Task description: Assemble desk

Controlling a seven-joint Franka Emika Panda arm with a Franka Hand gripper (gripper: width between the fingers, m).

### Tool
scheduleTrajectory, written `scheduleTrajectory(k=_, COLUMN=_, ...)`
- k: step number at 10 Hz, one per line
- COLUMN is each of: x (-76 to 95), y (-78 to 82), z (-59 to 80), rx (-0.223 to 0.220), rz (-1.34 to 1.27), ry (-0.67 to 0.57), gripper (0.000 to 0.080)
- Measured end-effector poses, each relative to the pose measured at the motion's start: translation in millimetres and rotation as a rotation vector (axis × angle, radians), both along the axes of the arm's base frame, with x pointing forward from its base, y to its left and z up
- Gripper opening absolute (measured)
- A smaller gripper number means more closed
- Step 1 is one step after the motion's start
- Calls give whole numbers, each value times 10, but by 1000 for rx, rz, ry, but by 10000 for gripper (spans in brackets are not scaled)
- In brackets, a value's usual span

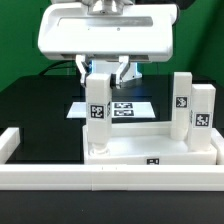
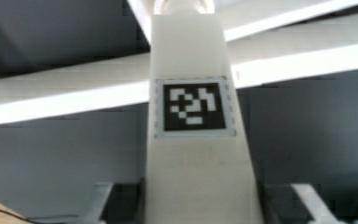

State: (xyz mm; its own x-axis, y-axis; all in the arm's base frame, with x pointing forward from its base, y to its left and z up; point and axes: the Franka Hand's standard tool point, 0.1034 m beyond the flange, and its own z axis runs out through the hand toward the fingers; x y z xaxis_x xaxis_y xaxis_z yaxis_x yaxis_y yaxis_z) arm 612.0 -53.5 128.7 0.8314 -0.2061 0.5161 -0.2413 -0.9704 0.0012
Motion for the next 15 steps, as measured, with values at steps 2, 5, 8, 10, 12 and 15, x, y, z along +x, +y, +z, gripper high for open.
scheduleTrajectory(k=2, x=1, y=17, z=-38, rx=-4, rz=4, ry=2, gripper=291)
scheduleTrajectory(k=5, x=24, y=-13, z=-40, rx=-23, rz=1, ry=-27, gripper=291)
scheduleTrajectory(k=8, x=23, y=-31, z=-39, rx=-23, rz=-2, ry=-27, gripper=291)
scheduleTrajectory(k=10, x=21, y=-31, z=-42, rx=-23, rz=-2, ry=-26, gripper=512)
scheduleTrajectory(k=12, x=21, y=-31, z=-43, rx=-23, rz=-2, ry=-26, gripper=620)
scheduleTrajectory(k=15, x=21, y=-31, z=-44, rx=-23, rz=-2, ry=-26, gripper=648)
